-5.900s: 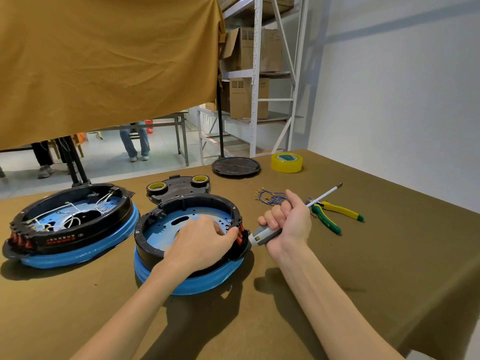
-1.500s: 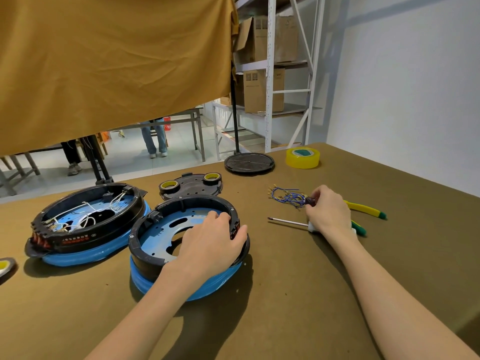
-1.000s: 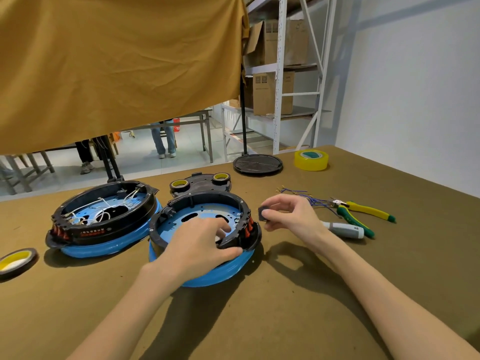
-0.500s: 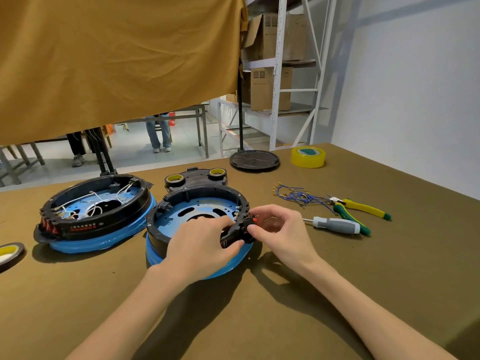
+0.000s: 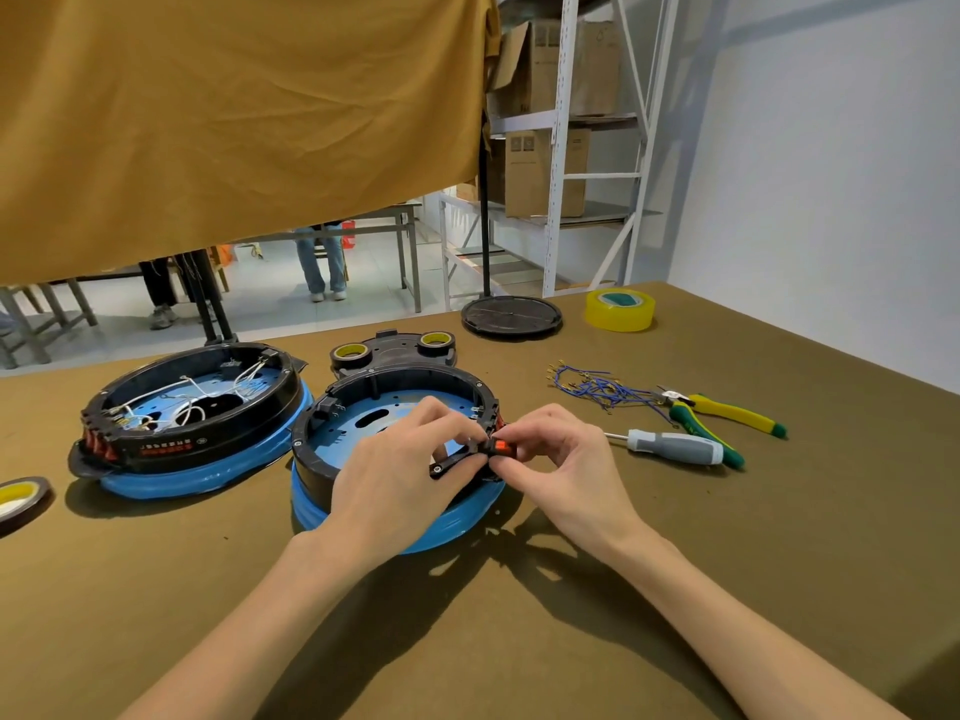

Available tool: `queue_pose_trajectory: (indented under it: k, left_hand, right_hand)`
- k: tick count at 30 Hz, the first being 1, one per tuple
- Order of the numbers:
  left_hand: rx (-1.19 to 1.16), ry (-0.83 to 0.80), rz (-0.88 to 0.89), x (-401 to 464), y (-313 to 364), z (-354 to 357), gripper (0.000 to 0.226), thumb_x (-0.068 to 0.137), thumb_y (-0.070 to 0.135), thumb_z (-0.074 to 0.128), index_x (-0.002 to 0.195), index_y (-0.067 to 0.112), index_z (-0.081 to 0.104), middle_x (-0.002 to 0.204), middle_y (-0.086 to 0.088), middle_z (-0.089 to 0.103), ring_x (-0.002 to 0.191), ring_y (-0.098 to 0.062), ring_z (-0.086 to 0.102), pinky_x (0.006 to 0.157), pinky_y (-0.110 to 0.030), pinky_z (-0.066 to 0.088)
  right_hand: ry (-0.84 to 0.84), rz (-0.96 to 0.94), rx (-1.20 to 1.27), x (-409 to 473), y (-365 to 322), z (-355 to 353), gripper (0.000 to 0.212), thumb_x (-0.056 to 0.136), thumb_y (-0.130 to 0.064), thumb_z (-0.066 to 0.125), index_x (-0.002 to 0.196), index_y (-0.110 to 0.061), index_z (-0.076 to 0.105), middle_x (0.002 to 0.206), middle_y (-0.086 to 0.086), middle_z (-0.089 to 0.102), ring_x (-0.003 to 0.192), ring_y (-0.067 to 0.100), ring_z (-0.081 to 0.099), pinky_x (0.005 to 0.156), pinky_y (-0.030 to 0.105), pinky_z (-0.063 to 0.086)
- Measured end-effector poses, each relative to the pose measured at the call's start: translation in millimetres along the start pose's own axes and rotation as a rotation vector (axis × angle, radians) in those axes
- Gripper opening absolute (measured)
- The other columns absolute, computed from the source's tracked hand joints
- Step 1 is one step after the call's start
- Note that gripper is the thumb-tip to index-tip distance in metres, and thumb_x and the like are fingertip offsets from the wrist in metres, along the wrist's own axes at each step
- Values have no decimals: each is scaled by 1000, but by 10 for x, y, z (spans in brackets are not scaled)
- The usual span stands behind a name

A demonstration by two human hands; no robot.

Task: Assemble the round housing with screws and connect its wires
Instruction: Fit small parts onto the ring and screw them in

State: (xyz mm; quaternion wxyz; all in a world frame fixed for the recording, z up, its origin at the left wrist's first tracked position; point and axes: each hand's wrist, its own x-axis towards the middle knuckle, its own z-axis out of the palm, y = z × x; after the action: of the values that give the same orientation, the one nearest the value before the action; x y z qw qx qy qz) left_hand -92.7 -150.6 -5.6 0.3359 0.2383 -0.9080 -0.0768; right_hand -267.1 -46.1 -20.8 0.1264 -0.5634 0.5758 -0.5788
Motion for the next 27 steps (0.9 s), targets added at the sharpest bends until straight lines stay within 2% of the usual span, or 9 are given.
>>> queue_pose_trajectory:
  k: [3, 8, 14, 19, 23, 27]
  left_hand:
    - [-25, 3, 2, 6, -5, 5, 27, 88, 55, 59, 107, 39, 69, 101, 25, 55, 77, 4, 58, 62, -11, 45]
    - [-44, -2, 8, 10, -37, 8, 33, 87, 63, 56, 106, 40, 71, 99, 23, 57, 81, 3, 59, 63, -16, 51]
    - [-76, 5, -2, 12, -39, 8, 45, 84, 68, 51, 108, 39, 76, 99, 23, 61, 84, 2, 60, 64, -16, 50]
    - [-80, 35, -29, 0, -37, 11, 25, 86, 50, 70, 106, 38, 77, 97, 21, 62, 79, 0, 61, 64, -22, 53]
    - [-99, 47, -35, 9, -23, 13, 19, 87, 45, 71, 104, 37, 77, 97, 20, 64, 79, -1, 64, 65, -22, 55]
    - [-92, 67, -32, 1, -22, 18, 17, 86, 46, 72, 99, 36, 76, 94, 21, 63, 78, -1, 64, 65, -26, 58]
  right_hand:
    - [1, -7, 57, -12, -35, 13, 25, 83, -9, 82, 106, -21, 79, 100, -6, 71, 92, 17, 67, 81, 29, 59]
    - [48, -6, 188, -16, -83, 30, 39, 80, -4, 84, 112, -22, 70, 96, -5, 73, 87, 17, 72, 78, 23, 59]
    - [31, -33, 188, -28, -96, 30, 38, 81, -3, 83, 112, -21, 71, 98, -5, 74, 87, 19, 71, 79, 25, 59]
    - [1, -29, 119, -43, -98, 45, 30, 82, -8, 84, 107, -22, 76, 100, -9, 71, 87, 16, 70, 78, 24, 59]
    - [12, -34, 12, -47, -76, 44, 21, 83, -15, 83, 101, -24, 76, 95, -11, 67, 86, 15, 64, 74, 23, 56]
    - [-17, 11, 31, -52, -76, 49, 18, 89, -16, 79, 103, -26, 73, 81, -7, 70, 72, 10, 64, 64, 22, 54]
